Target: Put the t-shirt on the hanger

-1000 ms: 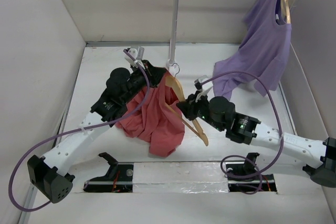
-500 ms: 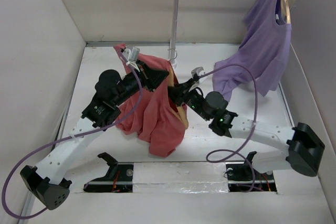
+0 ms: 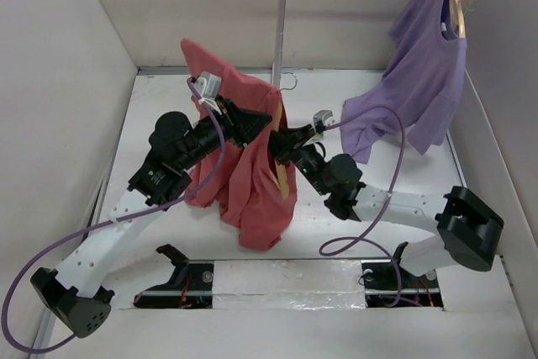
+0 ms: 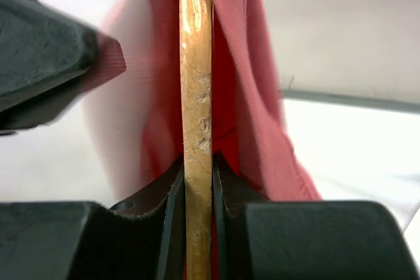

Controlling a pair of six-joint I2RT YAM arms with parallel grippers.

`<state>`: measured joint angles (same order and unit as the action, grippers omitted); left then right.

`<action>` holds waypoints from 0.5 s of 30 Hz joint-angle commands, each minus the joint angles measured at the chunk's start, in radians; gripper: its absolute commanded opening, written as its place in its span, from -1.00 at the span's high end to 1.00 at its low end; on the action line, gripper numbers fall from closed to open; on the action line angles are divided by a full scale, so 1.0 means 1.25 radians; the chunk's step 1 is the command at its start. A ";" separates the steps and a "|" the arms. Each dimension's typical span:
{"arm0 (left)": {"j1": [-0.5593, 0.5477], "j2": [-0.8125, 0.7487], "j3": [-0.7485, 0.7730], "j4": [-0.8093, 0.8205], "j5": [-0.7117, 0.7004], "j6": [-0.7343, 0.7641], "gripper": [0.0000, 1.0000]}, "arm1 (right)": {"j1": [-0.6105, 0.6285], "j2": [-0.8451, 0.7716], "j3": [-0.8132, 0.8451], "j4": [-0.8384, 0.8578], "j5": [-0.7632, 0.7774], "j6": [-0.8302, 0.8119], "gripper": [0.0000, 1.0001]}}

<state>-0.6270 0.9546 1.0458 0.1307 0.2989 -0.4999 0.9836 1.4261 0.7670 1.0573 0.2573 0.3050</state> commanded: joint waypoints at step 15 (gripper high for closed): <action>-0.004 -0.047 -0.020 0.182 -0.164 -0.152 0.06 | 0.030 -0.116 -0.061 0.227 0.098 -0.065 1.00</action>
<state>-0.6285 0.9527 1.0393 0.1883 0.1925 -0.5865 1.0073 1.3277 0.6807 1.1751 0.3447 0.2531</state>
